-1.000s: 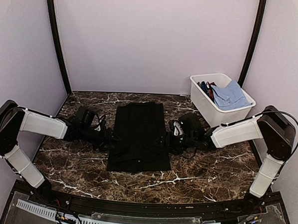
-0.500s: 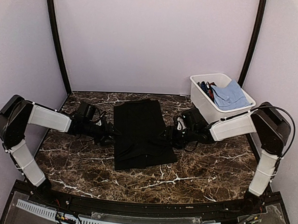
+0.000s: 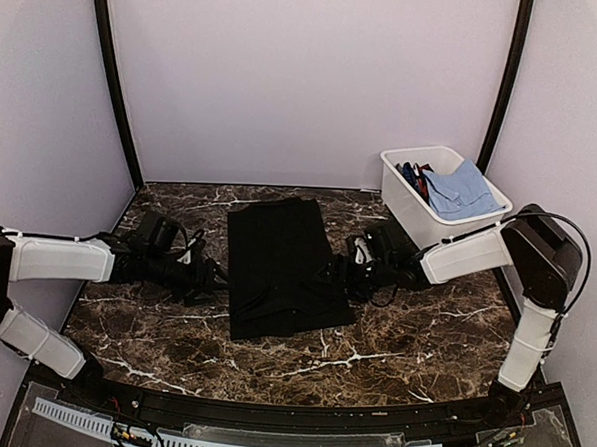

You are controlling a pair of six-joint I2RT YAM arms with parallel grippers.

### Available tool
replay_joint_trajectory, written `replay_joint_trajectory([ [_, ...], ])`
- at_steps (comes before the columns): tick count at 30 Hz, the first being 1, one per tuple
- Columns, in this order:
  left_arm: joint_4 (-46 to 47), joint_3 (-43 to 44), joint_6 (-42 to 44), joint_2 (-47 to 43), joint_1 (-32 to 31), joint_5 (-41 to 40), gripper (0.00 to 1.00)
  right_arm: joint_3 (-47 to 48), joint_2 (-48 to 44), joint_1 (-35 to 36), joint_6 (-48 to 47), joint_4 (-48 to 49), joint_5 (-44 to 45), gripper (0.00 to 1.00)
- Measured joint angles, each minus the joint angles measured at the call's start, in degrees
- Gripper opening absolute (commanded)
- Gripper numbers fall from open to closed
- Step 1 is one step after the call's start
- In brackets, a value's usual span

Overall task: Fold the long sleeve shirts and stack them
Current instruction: Fold the rectangle-folded shirt at the center of the board.

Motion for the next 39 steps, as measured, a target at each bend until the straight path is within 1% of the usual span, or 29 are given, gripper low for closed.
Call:
replay_joint_trajectory([
  [6,-2.34,-5.29,-0.74,-8.87,-7.19,-1.97,0.61,-2.12,-2.23,0.02,-2.19,-1.51,0.98,0.83],
  [10,-2.29,-6.12,-1.81,-9.7,-9.33,-2.73,0.58,-2.47,-3.85,0.11,-3.65,-2.47,1.57,0.82],
  [14,-1.79,-6.16,-2.67,-7.76,-10.67,-3.39,0.56,-2.47,-5.07,0.44,-5.14,-4.09,2.27,0.81],
  [20,-1.14,-5.7,-3.23,-2.62,-12.26,-4.07,0.51,-2.47,-6.58,1.9,-7.54,-7.74,5.29,0.75],
  [25,0.37,-3.8,-3.63,0.17,-12.57,-4.22,0.45,-3.23,-9.2,3.04,-9.55,-11.06,8.85,0.7],
  [31,2.8,-0.98,-4.31,2.64,-12.68,-4.48,0.36,-3.76,-10.71,4.83,-11.87,-12.9,11.61,0.65],
  [34,3.52,-0.09,-4.5,3.8,-12.68,-4.66,0.26,-3.74,-10.69,6.1,-13.0,-14.01,12.35,0.64],
  [39,3.76,0.46,-4.63,4.72,-12.68,-5.14,0.17,-2.67,-9.92,8.11,-15.06,-15.82,14.25,0.61],
])
